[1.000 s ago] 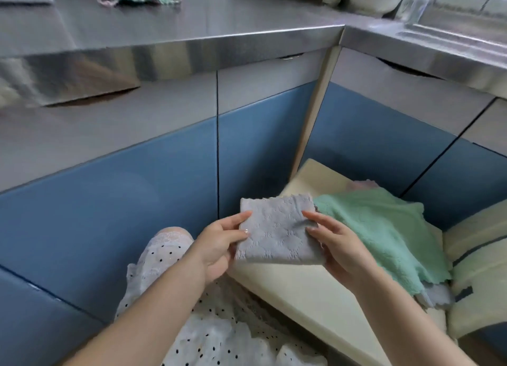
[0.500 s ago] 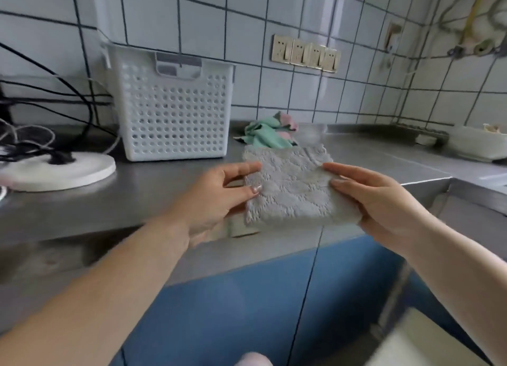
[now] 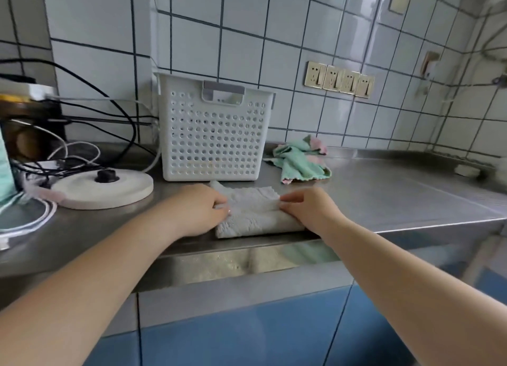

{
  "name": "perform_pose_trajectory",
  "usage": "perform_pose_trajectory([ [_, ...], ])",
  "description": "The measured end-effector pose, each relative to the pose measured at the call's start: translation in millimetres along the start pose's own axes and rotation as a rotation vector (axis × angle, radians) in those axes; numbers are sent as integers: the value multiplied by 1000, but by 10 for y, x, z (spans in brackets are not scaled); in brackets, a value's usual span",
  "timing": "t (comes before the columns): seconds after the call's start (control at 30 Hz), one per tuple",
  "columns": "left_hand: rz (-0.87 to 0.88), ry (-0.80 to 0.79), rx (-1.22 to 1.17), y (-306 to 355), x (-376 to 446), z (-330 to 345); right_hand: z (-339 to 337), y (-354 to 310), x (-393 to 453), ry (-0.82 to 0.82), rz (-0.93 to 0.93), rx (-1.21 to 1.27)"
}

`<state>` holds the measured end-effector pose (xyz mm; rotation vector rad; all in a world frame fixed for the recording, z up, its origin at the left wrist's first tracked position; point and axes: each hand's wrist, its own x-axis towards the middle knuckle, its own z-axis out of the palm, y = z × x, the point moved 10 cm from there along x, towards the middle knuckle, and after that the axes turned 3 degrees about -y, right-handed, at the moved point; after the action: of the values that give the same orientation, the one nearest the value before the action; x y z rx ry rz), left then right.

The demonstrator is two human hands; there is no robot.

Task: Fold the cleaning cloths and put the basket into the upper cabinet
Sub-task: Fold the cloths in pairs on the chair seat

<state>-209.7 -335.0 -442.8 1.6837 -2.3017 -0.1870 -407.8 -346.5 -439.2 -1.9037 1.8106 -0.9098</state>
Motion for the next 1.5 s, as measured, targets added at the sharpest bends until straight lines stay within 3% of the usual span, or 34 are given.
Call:
perform_pose_trajectory([
  [0.1,-30,-13,181,-26,-4,50,49,-12,-8,-13,-23,-121],
  [0.23,-105,-122,232,-101,-27,113,29,-22,-34,-22,-23,-198],
  [0.33,3,161,202,82,-98,-159,-64,-79,-98,53,-95,-171],
  [0.4,118,376,39,287,-216,-331,-179,-97,-210,111,-152,-87],
  [0.53,301,434,-248,839,-344,-261,-497,58,-560,173,-178,36],
  [0.7,487,284,-441,1781,-385,249,-985,745,-1187,250,-66,92],
  [0.87,612,-58,-606,2849,-449,1482,-1542,1975,-2196,361,207,9],
  [1.1,679,-511,-501,3866,-868,3369,-1792,3672,-3751,418,682,-108],
  [1.2,809,-606,-361,4161,-1115,4022,-1453,4147,-4237,288,860,-198],
  [1.33,1050,-639,-166,4391,-1485,4542,-596,4383,-4542,-20,903,-288],
  [1.4,1127,-596,-183,4457,-1611,4649,-376,4402,-4574,-31,873,-404],
  [1.5,1120,-552,-223,4507,-1686,4773,-317,4427,-4590,90,862,-471],
])
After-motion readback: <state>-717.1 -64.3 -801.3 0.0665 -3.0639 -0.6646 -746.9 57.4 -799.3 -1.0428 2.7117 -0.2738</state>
